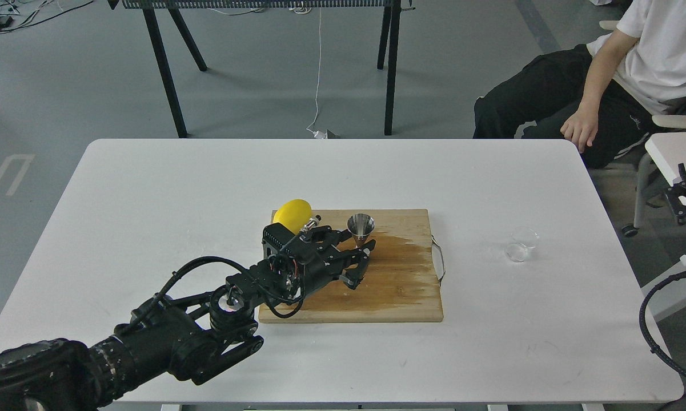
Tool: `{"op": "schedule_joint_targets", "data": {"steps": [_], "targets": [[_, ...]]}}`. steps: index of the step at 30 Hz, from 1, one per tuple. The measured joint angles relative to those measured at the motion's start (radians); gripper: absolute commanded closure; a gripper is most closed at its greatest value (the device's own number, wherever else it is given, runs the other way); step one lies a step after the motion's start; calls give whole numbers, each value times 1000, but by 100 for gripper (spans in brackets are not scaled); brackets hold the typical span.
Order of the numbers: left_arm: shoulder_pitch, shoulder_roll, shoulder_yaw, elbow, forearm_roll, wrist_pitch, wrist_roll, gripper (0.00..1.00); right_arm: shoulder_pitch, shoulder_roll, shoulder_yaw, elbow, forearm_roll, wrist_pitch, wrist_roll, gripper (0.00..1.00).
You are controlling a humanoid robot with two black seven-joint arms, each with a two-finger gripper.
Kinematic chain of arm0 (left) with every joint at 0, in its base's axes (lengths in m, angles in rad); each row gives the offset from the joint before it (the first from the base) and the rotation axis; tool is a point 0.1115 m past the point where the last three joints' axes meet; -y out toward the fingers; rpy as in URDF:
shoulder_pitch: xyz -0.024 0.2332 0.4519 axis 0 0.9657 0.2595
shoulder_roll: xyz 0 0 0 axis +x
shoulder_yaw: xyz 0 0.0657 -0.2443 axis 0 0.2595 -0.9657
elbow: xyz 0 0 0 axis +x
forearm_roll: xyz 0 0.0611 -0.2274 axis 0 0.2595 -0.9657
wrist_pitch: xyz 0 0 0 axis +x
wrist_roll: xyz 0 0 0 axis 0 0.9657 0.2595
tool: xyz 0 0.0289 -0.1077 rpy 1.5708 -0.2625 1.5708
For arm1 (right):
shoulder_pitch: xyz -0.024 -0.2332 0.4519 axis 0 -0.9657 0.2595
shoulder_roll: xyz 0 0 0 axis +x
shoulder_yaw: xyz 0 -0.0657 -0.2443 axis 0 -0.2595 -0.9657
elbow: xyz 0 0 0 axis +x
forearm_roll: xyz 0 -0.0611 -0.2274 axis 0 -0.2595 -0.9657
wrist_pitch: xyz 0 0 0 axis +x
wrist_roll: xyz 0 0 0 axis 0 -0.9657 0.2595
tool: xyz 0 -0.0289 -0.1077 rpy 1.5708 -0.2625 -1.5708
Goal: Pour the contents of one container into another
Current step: 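Set the jigger upright on the board and open the left gripper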
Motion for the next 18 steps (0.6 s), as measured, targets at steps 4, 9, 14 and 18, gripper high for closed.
{"op": "schedule_joint_targets", "data": {"steps": [4, 9, 14, 18], "targets": [[15, 7, 2, -9, 0, 12, -12, 28, 0, 0, 0, 0, 0, 0, 0, 0], [37, 37, 3, -13, 0, 15, -50, 24, -1, -1, 1, -2, 0, 0, 0, 0], [45, 142, -4, -80, 0, 37, -83, 20, -9, -9, 1, 2, 0, 0, -1, 0], [58, 307, -5, -213, 0, 61, -115, 20, -10, -20, -1, 6, 0, 0, -2, 0]]}}
